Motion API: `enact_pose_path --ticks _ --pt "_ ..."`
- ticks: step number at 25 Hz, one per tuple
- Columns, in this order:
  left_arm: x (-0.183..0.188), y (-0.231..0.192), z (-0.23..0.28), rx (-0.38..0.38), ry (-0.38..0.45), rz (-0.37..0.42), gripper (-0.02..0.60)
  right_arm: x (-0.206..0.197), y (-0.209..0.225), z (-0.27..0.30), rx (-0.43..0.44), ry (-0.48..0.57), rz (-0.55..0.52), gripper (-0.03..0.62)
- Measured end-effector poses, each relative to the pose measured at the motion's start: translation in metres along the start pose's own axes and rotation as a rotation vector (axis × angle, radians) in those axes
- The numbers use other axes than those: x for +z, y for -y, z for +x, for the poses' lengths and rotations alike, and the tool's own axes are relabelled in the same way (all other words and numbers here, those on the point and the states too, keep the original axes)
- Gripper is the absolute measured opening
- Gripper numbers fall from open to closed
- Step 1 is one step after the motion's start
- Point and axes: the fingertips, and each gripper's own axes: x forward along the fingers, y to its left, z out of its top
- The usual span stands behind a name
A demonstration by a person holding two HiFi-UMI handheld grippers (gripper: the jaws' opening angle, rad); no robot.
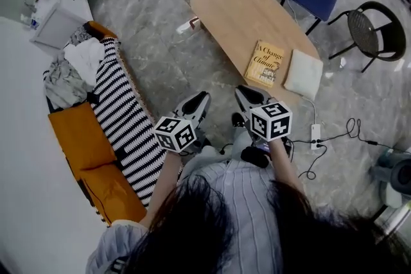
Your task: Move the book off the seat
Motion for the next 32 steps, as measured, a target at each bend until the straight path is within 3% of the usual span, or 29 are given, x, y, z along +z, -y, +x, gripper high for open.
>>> enact_pose_path --ticks 7,16,24,32 --pt "-0.007 -0.031 -0.060 -0.026 -0.007 0.019 0.057 -0.022 -0.067 0.012 -0.014 0.039 0.035 0.044" --pt "-0.017 -0.037 -0.120 -0.123 -0.005 0.068 0.057 -0.050 -0.130 0.011 -0.059 0.094 0.059 0.043" --pt "-0.021 -0.037 -0.146 -0.192 0.013 0.103 0.057 -0.064 -0.168 0.008 -0.080 0.123 0.033 0.040" --pt "-0.025 -0.039 -0.170 -0.203 0.038 0.104 0.057 -0.070 -0.187 0.005 -0.092 0.128 0.016 0.040"
